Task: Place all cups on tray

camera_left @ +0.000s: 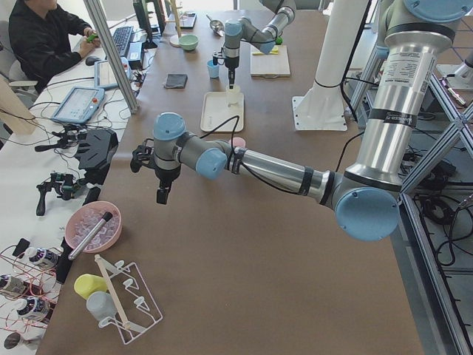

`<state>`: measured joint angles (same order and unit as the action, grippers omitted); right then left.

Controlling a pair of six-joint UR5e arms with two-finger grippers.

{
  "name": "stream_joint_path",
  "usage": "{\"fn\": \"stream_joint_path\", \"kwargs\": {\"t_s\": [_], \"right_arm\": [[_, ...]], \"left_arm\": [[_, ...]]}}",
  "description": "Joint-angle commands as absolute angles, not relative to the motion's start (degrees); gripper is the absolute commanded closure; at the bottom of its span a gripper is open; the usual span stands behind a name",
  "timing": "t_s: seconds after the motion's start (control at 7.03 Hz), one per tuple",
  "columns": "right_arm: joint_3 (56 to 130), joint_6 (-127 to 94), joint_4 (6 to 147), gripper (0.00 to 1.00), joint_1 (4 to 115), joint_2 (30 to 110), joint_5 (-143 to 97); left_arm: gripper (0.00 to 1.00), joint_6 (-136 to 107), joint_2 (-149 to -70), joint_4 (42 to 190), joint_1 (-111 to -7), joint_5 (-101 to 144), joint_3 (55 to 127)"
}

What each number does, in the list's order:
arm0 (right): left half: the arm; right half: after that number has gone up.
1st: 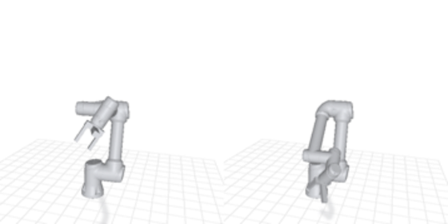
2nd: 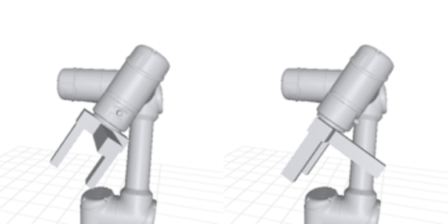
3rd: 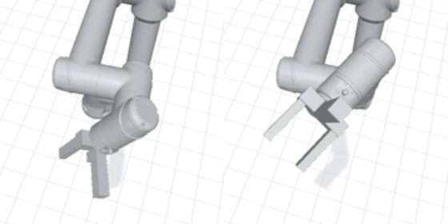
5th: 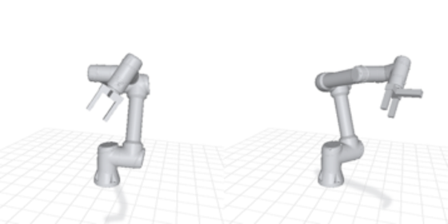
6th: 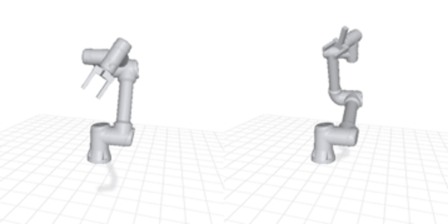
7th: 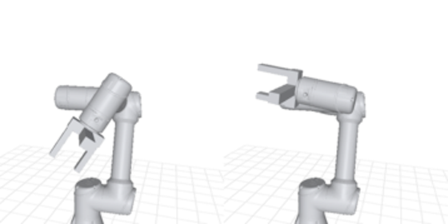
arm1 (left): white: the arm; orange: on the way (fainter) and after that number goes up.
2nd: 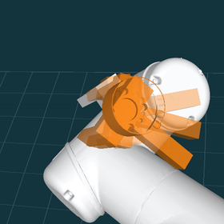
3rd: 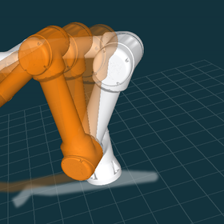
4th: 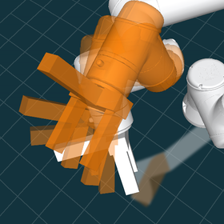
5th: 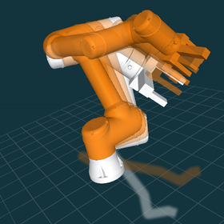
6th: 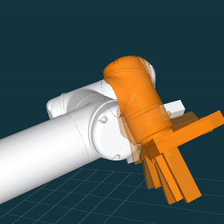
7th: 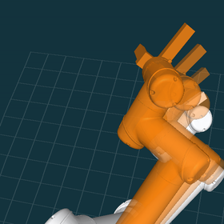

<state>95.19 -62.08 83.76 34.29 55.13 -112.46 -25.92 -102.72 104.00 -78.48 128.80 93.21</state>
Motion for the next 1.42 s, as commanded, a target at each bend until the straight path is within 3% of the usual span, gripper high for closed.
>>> {"fn": "stream_joint_path", "kwargs": {"t_s": [0.0, 0.28, 0.71, 1.28], "right_arm": [[95.53, -62.14, 83.76, 0.00, 34.71, 55.11, -112.41], [96.67, -61.96, 84.20, 0.00, 36.90, 55.11, -113.46], [98.61, -61.17, 84.55, 0.00, 41.82, 57.12, -117.68], [98.61, -57.48, 84.55, 0.00, 47.63, 59.94, -121.11]], "left_arm": [[0.02, -34.33, -104.67, 104.24, -73.85, 128.50, 95.26], [0.03, -49.41, -107.22, 103.54, -65.96, 126.49, 99.55], [0.03, -62.27, -106.70, 96.68, -52.88, 118.63, 111.51], [0.08, -67.41, -105.73, 97.29, -39.92, 110.41, 112.24]]}}
